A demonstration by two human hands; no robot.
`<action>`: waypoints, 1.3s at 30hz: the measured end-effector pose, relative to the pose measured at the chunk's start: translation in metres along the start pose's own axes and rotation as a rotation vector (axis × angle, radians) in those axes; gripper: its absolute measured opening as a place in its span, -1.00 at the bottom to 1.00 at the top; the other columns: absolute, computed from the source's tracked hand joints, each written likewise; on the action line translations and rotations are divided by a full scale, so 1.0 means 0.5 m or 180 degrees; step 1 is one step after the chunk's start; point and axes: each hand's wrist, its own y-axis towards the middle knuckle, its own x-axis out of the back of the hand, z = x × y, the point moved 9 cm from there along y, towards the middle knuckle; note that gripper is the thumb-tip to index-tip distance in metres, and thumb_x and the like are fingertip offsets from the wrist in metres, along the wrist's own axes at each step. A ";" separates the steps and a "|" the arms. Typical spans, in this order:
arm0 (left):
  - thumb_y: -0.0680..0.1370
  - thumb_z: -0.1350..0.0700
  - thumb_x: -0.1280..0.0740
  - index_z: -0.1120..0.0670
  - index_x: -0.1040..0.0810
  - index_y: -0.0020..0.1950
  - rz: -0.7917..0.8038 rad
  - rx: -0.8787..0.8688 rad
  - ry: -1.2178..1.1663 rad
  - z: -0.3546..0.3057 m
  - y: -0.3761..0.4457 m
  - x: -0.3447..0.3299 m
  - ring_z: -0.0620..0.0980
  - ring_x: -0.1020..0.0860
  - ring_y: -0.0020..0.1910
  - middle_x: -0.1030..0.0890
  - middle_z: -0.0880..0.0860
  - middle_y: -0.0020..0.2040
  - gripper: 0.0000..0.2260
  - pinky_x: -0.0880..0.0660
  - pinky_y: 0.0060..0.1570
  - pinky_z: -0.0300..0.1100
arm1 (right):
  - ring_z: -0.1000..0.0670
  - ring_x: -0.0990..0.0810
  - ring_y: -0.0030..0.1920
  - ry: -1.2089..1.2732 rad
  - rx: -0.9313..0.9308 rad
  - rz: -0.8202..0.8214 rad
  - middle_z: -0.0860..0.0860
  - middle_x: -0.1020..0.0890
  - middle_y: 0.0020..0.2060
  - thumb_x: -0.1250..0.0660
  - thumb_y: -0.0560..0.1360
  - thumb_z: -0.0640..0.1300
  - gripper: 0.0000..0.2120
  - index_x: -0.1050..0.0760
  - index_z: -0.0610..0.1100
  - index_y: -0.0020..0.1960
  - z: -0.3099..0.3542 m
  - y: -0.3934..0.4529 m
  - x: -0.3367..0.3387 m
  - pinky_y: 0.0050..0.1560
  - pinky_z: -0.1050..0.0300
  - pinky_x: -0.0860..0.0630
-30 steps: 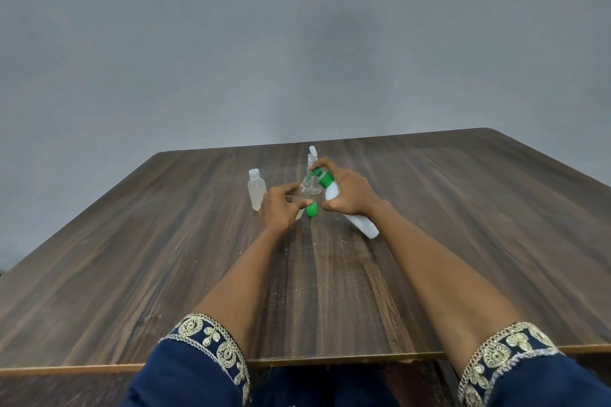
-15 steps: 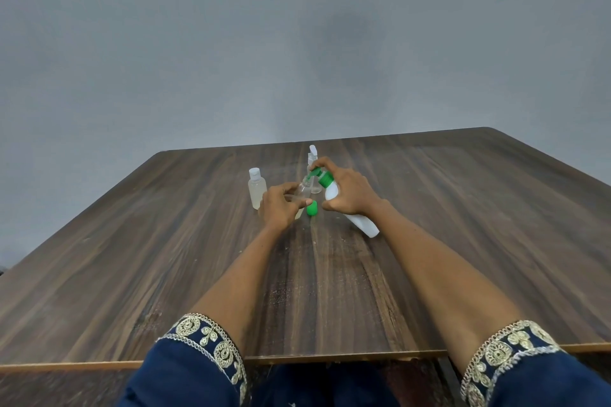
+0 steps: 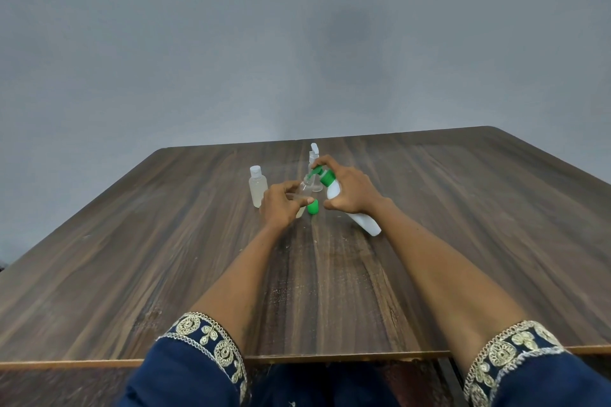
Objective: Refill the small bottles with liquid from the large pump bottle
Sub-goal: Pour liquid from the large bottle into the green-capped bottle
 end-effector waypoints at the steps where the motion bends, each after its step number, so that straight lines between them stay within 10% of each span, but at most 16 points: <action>1: 0.33 0.02 -0.53 0.10 -0.59 0.19 0.0003 -0.0008 -0.0003 0.000 -0.001 -0.001 0.01 -0.59 0.03 -0.64 0.08 0.10 -0.55 -0.54 0.04 -0.02 | 0.09 -0.36 -0.43 -0.0005 0.0013 -0.0008 0.04 -0.46 -0.36 -0.39 0.23 -0.09 -0.39 -0.36 0.00 0.27 0.000 -0.001 -0.001 -0.42 0.26 -0.28; 39: 0.34 0.03 -0.53 0.11 -0.58 0.19 0.0036 -0.0024 -0.0051 -0.016 -0.005 -0.004 -0.01 -0.59 0.04 -0.64 0.08 0.11 -0.55 -0.51 0.02 -0.10 | 0.07 -0.38 -0.43 -0.0049 -0.0143 -0.0023 0.05 -0.44 -0.40 -0.42 0.23 -0.13 -0.37 -0.33 0.09 0.27 -0.016 -0.001 0.001 -0.40 0.17 -0.32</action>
